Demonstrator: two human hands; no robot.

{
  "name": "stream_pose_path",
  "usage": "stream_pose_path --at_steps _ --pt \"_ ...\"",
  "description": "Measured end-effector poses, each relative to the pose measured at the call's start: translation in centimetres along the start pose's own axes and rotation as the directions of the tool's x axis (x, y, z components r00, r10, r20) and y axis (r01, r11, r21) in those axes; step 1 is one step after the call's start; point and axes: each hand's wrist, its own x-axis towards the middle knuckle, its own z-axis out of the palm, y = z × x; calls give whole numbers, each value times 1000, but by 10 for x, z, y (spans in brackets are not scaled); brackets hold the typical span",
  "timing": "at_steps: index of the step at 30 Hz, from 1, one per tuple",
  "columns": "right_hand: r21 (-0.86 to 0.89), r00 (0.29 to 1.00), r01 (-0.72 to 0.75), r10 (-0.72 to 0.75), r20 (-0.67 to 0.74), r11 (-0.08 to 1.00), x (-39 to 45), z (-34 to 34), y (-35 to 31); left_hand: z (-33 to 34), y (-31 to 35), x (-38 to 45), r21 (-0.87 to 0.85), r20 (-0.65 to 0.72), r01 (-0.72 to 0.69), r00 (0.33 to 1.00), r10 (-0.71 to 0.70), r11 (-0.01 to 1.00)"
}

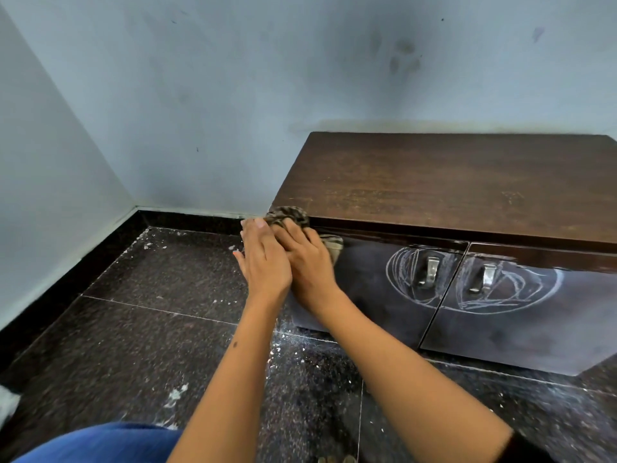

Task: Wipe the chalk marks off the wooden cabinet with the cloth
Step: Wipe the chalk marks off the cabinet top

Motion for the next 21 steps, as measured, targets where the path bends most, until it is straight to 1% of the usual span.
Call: stream_pose_path --at_steps 2,4,6,8,10,12,13,14,15,17,18,20,21 --pt "-4 999 18 -18 34 1000 5 -1 -3 2 1 0 17 -31 -33 999 33 999" --pt "-48 1000 -18 19 24 999 -4 -10 7 5 1 -1 38 -50 -72 996 74 997" --pt "-98 995 -95 91 -49 991 -27 -20 28 8 0 -4 52 -55 -115 991 118 992" --pt "-136 973 -202 182 -142 970 -60 -30 57 13 -1 -9 88 -39 -200 978 204 976" --pt "-156 932 -320 281 -227 935 -93 -43 86 21 -1 -16 165 14 -323 946 325 932" --pt "-143 882 -428 378 -281 893 -115 -54 105 33 1 -24 256 102 -446 895 435 858" --pt "-124 868 -452 404 -288 883 -119 -56 109 38 2 -28 305 152 -502 865 479 810" --pt "-112 870 -446 401 -287 888 -119 -57 111 45 4 -33 351 206 -554 832 515 755" --pt "-113 890 -407 366 -273 906 -116 -58 112 51 7 -38 393 263 -604 796 544 693" --pt "-133 957 -241 213 -195 961 -109 -60 115 63 14 -47 453 376 -687 725 578 568" --pt "-142 980 -147 124 -156 979 -106 -61 119 67 17 -50 471 419 -716 695 584 514" --pt "-180 993 -17 -4 -120 984 -109 -69 137 78 25 -55 486 493 -765 639 591 422" --pt "-209 993 15 -39 -114 978 -115 -74 148 84 28 -57 487 525 -786 612 592 381"
